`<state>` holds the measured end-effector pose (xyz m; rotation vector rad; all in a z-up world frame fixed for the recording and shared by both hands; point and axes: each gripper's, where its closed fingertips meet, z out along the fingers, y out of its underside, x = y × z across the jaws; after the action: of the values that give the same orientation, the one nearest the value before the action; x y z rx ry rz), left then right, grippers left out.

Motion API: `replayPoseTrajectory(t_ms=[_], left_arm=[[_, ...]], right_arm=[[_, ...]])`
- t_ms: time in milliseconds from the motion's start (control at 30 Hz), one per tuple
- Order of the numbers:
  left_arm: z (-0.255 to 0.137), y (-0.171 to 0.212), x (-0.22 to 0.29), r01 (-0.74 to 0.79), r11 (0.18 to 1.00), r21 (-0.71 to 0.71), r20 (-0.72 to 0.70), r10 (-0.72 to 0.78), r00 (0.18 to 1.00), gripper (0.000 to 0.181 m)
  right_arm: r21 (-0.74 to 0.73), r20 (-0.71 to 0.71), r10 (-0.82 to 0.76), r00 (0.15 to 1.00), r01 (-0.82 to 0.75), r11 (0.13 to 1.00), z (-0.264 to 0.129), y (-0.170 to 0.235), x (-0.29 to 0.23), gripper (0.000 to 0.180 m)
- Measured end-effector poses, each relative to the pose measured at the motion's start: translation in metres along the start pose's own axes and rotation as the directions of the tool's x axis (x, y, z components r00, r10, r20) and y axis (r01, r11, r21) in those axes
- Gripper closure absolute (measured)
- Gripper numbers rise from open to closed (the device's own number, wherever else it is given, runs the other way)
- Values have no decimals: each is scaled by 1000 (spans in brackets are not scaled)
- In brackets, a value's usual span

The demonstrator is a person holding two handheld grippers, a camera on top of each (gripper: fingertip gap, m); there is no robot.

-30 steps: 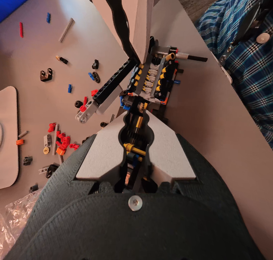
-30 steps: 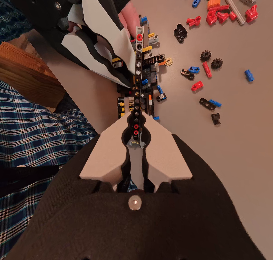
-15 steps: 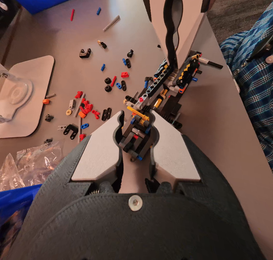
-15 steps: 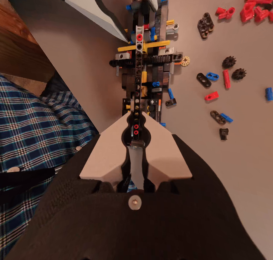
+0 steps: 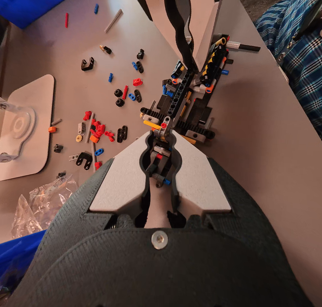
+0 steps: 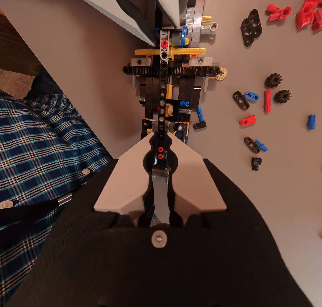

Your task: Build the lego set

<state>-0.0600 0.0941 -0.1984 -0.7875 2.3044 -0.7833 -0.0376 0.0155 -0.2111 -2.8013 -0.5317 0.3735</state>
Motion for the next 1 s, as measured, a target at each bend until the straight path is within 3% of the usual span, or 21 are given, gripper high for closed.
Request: replayPoseTrajectory(t_ms=[33,400,1000], left_arm=[[-2,-2,2,-13,1000,11,-3,13,1000,165],[-1,1,10,-157,987,-27,50,159,986,164],[4,3,12,-220,974,-51,87,224,971,156]], right_arm=[[-4,-4,-3,1000,3,1000,0,0,0,175],[-57,-72,-9,997,5,998,-1,2,2,176],[-99,-174,-34,984,17,995,-1,1,8,175]])
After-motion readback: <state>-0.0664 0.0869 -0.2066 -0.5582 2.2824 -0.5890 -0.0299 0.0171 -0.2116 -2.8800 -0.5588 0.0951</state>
